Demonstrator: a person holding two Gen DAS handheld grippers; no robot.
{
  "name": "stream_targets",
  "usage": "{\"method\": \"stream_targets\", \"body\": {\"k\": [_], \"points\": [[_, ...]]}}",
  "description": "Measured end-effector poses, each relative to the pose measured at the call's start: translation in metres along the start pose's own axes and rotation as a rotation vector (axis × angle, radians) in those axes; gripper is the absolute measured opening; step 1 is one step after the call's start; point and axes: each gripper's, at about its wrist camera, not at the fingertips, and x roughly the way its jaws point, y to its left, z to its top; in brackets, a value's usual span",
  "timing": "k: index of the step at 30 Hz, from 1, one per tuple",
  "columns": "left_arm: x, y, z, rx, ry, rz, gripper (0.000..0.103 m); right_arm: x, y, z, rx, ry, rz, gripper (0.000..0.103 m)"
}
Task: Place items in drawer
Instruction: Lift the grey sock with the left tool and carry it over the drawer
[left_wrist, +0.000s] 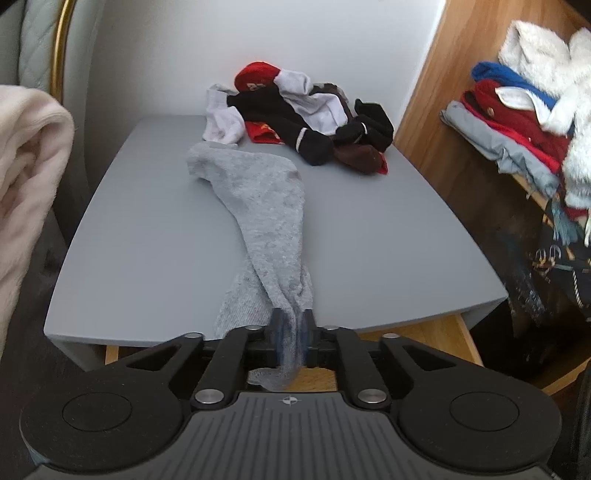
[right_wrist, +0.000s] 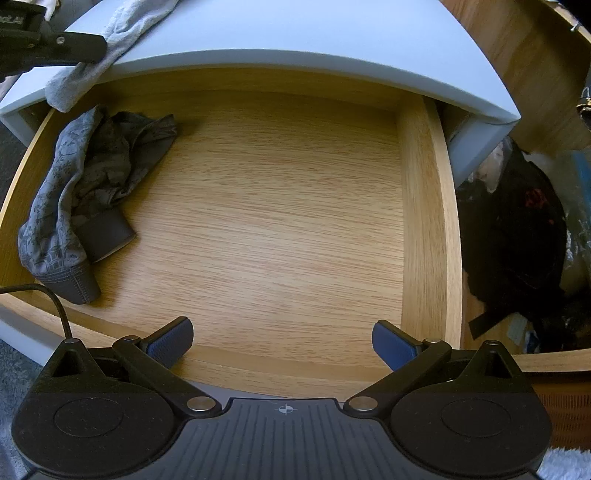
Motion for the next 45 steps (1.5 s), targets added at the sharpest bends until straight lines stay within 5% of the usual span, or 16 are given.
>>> {"method": "stream_targets", "body": {"k": [3,5,15,16,18,19,30,45], "points": [[-0.003,0.002,0.008,-0.020,-0.031,-0.012,0.046,0.000,-0.001,0.000,-0.001,0.003,0.001,0.103],[-0.003,0.001,0.016,-0.024,-0.053,-0.003,0.053,0.000,-0.001,0.001,-0.002,0.006,0.000,0.103],[0.046,0.001,0.054,-0.012,-0.070,0.102,0.052,0.002,0.000,0.003,-0.007,0.019,0.004,0.103],[0.050,0.000,0.056,0.006,-0.066,0.114,0.050,0.002,0.000,0.003,-0.006,0.018,0.002,0.103],[0.055,0.000,0.055,0.034,-0.053,0.111,0.009,0.002,0.001,0.002,-0.006,0.016,0.000,0.103],[0.057,0.001,0.054,0.039,-0.039,0.101,0.007,0.002,0.002,0.002,-0.008,0.018,0.000,0.103],[0.014,0.002,0.009,-0.009,-0.030,0.008,0.006,0.009,-0.001,0.001,0.030,0.040,0.031,0.103],[-0.008,0.009,-0.072,-0.171,0.128,-0.097,0.006,0.004,-0.001,-0.002,0.028,0.022,0.043,0.103]]}}
